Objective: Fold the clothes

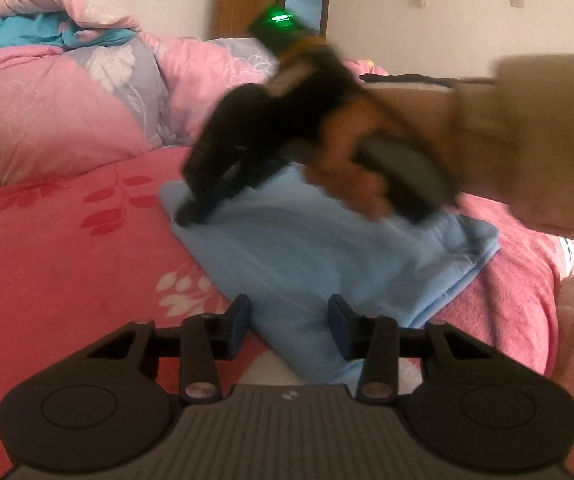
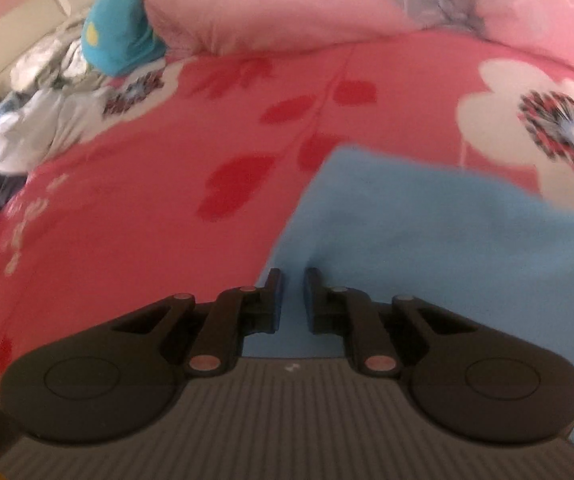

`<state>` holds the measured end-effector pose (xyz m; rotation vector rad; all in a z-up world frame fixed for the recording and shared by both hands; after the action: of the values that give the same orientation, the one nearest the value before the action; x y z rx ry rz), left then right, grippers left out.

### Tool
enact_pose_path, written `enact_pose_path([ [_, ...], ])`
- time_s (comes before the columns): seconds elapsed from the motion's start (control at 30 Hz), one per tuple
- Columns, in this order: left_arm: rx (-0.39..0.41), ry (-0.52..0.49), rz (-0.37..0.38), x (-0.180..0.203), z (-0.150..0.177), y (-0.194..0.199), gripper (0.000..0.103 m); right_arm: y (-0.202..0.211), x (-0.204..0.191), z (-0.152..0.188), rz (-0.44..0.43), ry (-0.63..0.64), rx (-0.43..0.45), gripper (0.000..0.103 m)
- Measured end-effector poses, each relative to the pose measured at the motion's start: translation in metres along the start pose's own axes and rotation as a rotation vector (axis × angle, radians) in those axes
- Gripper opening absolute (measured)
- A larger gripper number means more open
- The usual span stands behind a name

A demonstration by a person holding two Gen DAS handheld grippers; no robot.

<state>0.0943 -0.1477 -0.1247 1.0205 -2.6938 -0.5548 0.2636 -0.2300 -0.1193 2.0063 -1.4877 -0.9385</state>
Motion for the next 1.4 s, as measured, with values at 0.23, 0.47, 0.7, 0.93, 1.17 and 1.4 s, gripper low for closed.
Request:
enact_pose_path([
  [0.23,0.0,-0.006,-0.003,-0.001,0.0,0.001,0.044,-0.032,0.039,-0.054,0.119,-0.029,0.033,0.01],
  [0.47,-0.002,0.003,-0.003,-0.002,0.001,0.002,0.048,-0.019,0.021,-0.071,0.1,0.039,0.006,0.013],
  [0.7,0.003,-0.001,-0.005,-0.004,0.0,-0.001,0.05,-0.059,0.002,-0.046,0.122,0.136,-0.137,0.013],
  [0.93,0.001,0.001,-0.01,-0.001,0.001,0.001,0.053,-0.044,0.023,-0.073,0.148,0.023,0.011,0.014],
  [1.17,0.003,-0.011,-0.02,0.001,0.002,0.001,0.055,-0.032,0.008,-0.068,0.133,0.047,-0.105,0.043],
  [1.4,0.008,-0.027,-0.032,0.004,0.003,0.001,0.055,-0.068,-0.003,-0.045,0.251,0.122,-0.218,0.04],
])
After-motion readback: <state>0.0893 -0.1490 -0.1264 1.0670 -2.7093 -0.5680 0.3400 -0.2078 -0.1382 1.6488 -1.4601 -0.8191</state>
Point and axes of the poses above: each gripper's, at about its wrist camera, not at the fingertips, and y roughly against the way its jaws point, x to its right, z to its underside, the point moved 9 cm from there along -y, roughly the way its jaws point, and after that the axes turned 3 degrees about x, right-handed, at the moved point
